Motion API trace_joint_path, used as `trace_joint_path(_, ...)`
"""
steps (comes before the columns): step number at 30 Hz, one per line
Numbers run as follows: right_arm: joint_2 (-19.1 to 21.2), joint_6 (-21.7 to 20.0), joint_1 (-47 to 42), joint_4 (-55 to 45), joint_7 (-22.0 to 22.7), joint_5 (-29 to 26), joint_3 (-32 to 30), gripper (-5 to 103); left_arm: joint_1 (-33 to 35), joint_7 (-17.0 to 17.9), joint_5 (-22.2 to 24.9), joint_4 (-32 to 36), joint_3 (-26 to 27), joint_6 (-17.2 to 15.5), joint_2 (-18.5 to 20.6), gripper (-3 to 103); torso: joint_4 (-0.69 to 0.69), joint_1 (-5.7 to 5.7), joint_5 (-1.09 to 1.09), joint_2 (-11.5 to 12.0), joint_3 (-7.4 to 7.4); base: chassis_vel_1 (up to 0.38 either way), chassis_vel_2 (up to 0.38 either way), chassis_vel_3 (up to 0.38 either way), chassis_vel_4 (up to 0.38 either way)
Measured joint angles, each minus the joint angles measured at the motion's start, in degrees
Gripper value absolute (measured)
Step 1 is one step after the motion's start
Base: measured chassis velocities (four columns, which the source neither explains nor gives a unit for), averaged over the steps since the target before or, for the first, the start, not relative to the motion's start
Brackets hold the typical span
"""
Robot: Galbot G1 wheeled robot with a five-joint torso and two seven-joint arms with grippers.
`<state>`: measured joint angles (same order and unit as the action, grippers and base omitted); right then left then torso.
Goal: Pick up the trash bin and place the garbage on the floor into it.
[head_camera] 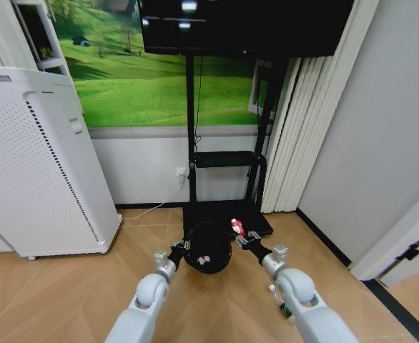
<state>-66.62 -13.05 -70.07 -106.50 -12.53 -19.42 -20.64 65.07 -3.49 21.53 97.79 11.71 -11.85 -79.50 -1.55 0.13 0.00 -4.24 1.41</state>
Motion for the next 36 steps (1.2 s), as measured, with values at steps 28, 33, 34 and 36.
trace_joint_path(28,2.43,-2.33,-3.51,0.23,14.43,-0.5,-5.15,100,3.54,-1.87,0.21,3.62,6.11,0.42,3.52,7,0.0,0.0,-0.02,0.0,0.0,0.0,0.0,0.0,0.0)
trace_joint_path(33,3.14,-1.49,-7.39,2.52,17.58,-1.01,-6.7,100,5.45,-2.27,1.45,6.09,8.76,0.49,6.59,7,0.01,0.0,0.0,0.0,0.0,0.0,0.0,0.0,0.0)
trace_joint_path(34,3.24,-0.91,-8.83,3.16,17.37,-0.68,-7.1,100,5.66,-2.31,2.02,6.66,9.37,0.49,7.4,7,0.0,0.0,-0.01,0.0,0.0,0.0,0.0,0.0,0.0)
trace_joint_path(36,3.24,-0.86,-9.52,3.43,17.2,-0.59,-7.22,100,5.73,-2.32,2.35,6.94,9.7,0.49,7.88,7,-0.01,0.0,0.0,0.0,-0.01,0.0,0.0,0.0,0.0)
